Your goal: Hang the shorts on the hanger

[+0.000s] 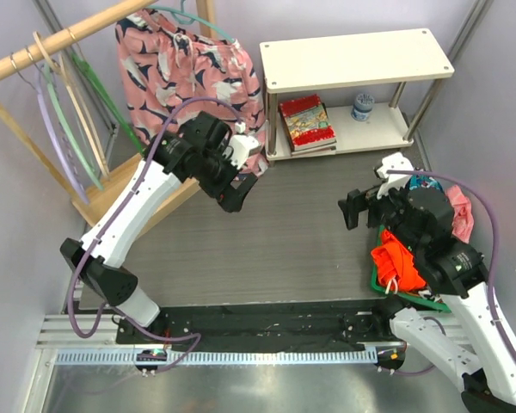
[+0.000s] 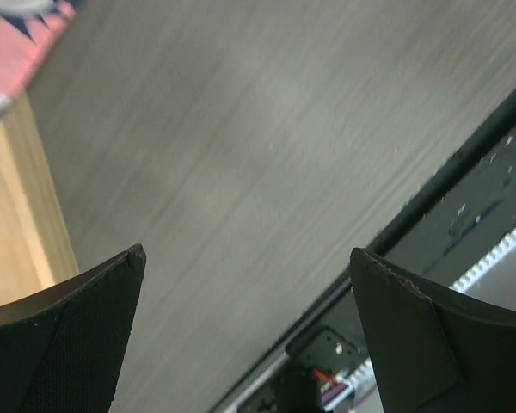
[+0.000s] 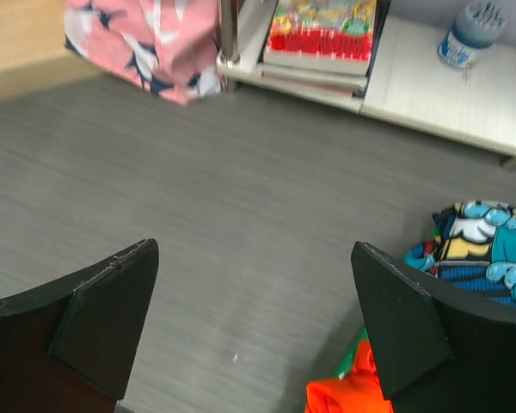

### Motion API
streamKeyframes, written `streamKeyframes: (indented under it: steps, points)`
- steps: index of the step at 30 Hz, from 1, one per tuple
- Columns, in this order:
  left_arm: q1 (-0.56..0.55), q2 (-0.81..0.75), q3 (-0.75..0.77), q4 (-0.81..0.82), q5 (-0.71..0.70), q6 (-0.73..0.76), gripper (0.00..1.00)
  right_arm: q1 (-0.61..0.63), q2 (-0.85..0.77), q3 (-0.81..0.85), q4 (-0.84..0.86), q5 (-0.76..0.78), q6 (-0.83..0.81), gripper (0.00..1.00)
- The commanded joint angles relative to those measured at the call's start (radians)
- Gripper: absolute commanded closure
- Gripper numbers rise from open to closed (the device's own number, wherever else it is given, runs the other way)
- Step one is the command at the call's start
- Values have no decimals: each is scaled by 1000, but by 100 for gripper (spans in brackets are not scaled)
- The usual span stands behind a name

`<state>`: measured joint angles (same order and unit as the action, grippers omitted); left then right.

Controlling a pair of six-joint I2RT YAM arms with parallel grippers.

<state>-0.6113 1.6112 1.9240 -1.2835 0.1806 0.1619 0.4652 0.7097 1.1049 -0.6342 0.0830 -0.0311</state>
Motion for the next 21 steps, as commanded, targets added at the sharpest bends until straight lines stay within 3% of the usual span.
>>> streamKeyframes:
  steps: [1,10,21]
  points:
    - [-2,-132,-184,32,-10,17,0,-19,-73,-95,-59,-43,-99,0]
    - [-2,-223,-376,82,-92,31,0,-66,-162,-169,-76,-60,-165,0]
    - [-2,-203,-353,119,-84,11,0,-125,-194,-159,-84,-66,-173,0]
